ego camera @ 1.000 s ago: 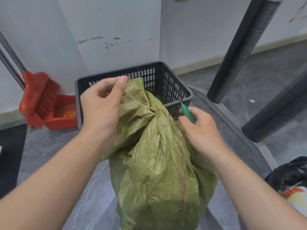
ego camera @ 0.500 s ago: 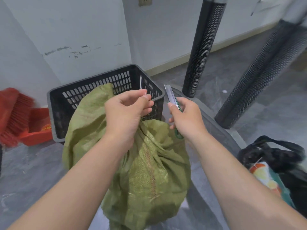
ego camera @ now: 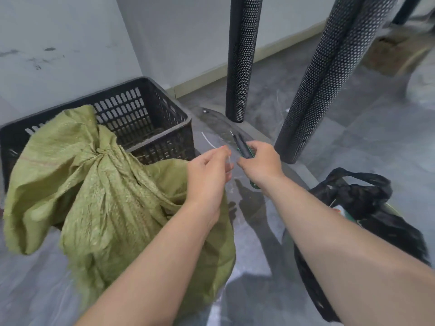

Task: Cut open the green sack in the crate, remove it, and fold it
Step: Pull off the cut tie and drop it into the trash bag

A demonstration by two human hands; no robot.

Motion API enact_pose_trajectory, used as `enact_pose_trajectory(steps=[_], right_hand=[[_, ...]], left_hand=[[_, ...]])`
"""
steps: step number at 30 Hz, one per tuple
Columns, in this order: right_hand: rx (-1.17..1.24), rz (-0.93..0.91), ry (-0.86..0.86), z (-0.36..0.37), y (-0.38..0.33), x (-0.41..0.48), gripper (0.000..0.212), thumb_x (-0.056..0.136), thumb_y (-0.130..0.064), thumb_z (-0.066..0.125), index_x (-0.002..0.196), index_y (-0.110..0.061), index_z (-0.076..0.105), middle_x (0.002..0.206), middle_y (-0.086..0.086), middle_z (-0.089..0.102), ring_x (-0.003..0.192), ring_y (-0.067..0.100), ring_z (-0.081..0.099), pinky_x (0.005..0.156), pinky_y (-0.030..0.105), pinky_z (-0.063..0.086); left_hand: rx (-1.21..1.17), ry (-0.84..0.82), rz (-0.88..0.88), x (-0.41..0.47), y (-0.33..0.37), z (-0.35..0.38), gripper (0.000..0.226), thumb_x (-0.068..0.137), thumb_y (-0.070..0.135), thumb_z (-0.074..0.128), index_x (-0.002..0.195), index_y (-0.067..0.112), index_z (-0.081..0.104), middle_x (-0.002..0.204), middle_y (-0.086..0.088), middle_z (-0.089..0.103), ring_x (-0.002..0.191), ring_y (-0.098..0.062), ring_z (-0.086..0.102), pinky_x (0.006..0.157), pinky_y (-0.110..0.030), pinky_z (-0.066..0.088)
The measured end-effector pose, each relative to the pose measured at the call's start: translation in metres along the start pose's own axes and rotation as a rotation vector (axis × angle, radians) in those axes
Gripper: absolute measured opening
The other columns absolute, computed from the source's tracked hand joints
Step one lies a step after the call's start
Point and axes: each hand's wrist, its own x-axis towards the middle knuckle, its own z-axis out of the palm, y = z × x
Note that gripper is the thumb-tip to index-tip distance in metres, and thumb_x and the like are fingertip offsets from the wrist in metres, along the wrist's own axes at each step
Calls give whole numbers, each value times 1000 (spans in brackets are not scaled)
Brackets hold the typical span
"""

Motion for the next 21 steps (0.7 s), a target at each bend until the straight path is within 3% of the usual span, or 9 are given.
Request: enact_pose_trajectory(steps=[4,6,8,10,11,13,15,18,21], right_hand=[[-73,88,4,25,40,13,27,79,-17,65,103,-22,75,102,14,68,89,31,65,61,31,46],[-91,139,-25,38,59,15,21,81,-15,64,98,-23,73,106,16,65,80,31,64,54,28,41],[-118,178,-40,51,77,16,25,81,-14,63,101,-24,74,106,17,64,80,34,64,60,30,46],[-152,212,-24,64,92,17,24,81,-15,64,100,-26,73,106,15,65,83,34,63,67,33,48],[-161,232,-13,69,99,17,21,82,-16,66,98,-28,72,107,14,65,86,33,64,69,34,48],[-169,272,9,78,114,15,29,83,-18,69,108,-31,72,114,12,66,102,33,66,79,37,53],[-179,303,32,83,128,11,45,85,-14,70,127,-30,66,128,10,62,117,33,62,92,39,52],[-142,331,32,93,151,0,45,87,-11,70,129,-26,62,128,7,60,113,31,62,90,38,52],[-159,361,36,104,169,-14,24,87,-16,69,108,-27,64,107,4,66,93,31,66,77,38,57]], left_hand=[[53,-42,-109,2,-26,10,18,98,28,59,100,18,74,104,3,69,105,-25,68,89,-39,55],[94,-67,-160,4,-39,11,20,101,34,54,99,24,71,95,11,69,96,-14,66,92,-36,54],[124,-110,-210,5,-51,11,25,105,40,46,96,27,66,74,20,71,73,1,66,72,-18,52],[136,-167,-266,4,-58,14,30,107,44,41,88,29,60,55,27,66,58,7,62,57,-11,47],[114,-179,-294,4,-61,16,32,106,47,40,88,30,60,56,27,66,59,6,61,57,-13,46],[57,-201,-343,7,-64,19,38,104,54,41,102,25,65,80,21,71,62,3,60,56,-15,45],[36,-231,-394,7,-64,23,49,104,57,38,126,22,62,99,17,67,67,4,61,63,-16,48],[113,-241,-364,5,-64,23,40,104,56,37,106,26,62,79,26,70,62,10,62,63,-13,49],[139,-216,-358,5,-62,23,52,101,61,40,140,29,53,119,20,60,109,0,59,101,-24,40]])
